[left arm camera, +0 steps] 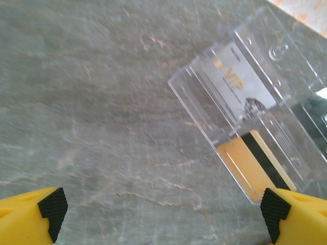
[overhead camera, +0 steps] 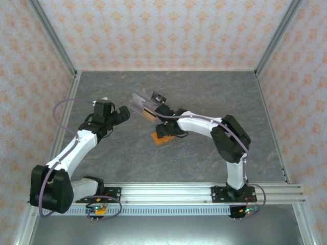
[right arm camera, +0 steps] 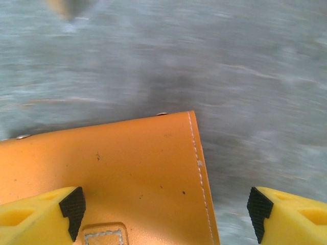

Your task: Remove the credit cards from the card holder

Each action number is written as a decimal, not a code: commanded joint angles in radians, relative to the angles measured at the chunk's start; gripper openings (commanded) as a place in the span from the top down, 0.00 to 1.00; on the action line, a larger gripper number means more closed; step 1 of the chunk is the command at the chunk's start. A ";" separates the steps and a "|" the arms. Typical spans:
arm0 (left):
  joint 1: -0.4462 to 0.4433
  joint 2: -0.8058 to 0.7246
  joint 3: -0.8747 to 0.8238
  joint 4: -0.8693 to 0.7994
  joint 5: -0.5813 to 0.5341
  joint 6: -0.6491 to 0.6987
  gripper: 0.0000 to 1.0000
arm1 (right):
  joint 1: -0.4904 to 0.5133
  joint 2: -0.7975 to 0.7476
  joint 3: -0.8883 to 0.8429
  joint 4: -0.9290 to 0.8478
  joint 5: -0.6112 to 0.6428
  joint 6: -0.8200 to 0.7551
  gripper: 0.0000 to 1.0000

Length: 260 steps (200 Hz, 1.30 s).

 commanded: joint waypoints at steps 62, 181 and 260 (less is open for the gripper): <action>-0.190 0.250 0.116 0.077 0.230 -0.240 0.03 | -0.223 -0.198 -0.180 0.140 -0.298 0.086 0.16; -0.401 0.451 0.135 0.223 0.296 -0.506 0.35 | -0.288 -0.098 -0.109 0.024 -0.262 -0.001 0.71; -0.424 0.532 0.158 0.264 0.355 -0.515 0.42 | -0.288 -0.067 -0.134 0.010 -0.244 0.014 0.79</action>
